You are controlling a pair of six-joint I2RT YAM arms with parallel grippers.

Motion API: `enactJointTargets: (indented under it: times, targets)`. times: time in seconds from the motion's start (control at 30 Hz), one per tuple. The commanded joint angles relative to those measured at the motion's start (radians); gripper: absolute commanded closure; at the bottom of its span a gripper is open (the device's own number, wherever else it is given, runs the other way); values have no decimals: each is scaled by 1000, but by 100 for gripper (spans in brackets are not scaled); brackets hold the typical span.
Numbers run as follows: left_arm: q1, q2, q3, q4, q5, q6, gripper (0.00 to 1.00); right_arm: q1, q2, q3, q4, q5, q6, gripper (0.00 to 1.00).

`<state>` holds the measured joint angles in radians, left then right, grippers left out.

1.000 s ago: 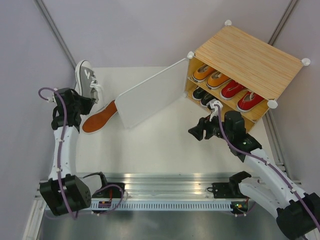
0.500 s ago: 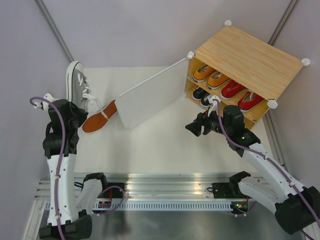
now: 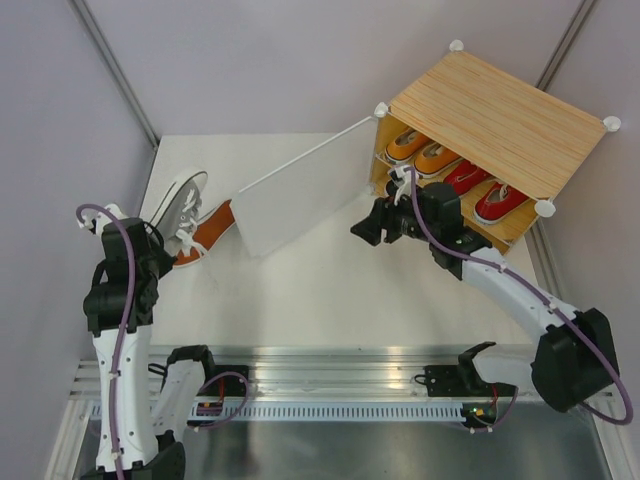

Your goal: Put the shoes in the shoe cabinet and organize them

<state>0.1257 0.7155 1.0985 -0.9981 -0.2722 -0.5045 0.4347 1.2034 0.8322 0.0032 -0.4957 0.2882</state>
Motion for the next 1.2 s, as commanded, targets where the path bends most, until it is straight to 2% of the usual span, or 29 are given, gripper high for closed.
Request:
enactJointTargets:
  times: [0.0, 0.2, 0.47, 0.7, 0.87, 0.97, 1.07, 1.1, 1.17]
  targets:
    - [-8, 1, 37, -5, -45, 49, 98, 24, 109, 100, 179, 26, 104, 32]
    - [-29, -1, 51, -66, -25, 37, 98, 101, 324, 290, 244, 150, 137, 32]
    - [-47, -17, 61, -149, -41, -5, 98, 141, 596, 502, 345, 232, 222, 32]
    - [-54, -57, 50, -215, -240, -52, 98, 164, 735, 625, 386, 269, 256, 32]
    - [-74, -70, 57, -224, -259, -31, 98, 174, 788, 680, 391, 284, 267, 32]
    - [-84, -85, 37, -211, -193, 7, 98, 177, 809, 696, 402, 286, 281, 32]
    - [-97, -93, 0, -169, -67, 64, 98, 177, 811, 699, 402, 272, 284, 32]
    - [-103, -91, -14, -148, 26, 82, 98, 179, 806, 694, 400, 269, 282, 32]
    - [-104, -84, -46, -105, 118, 101, 98, 180, 779, 679, 383, 263, 264, 32]
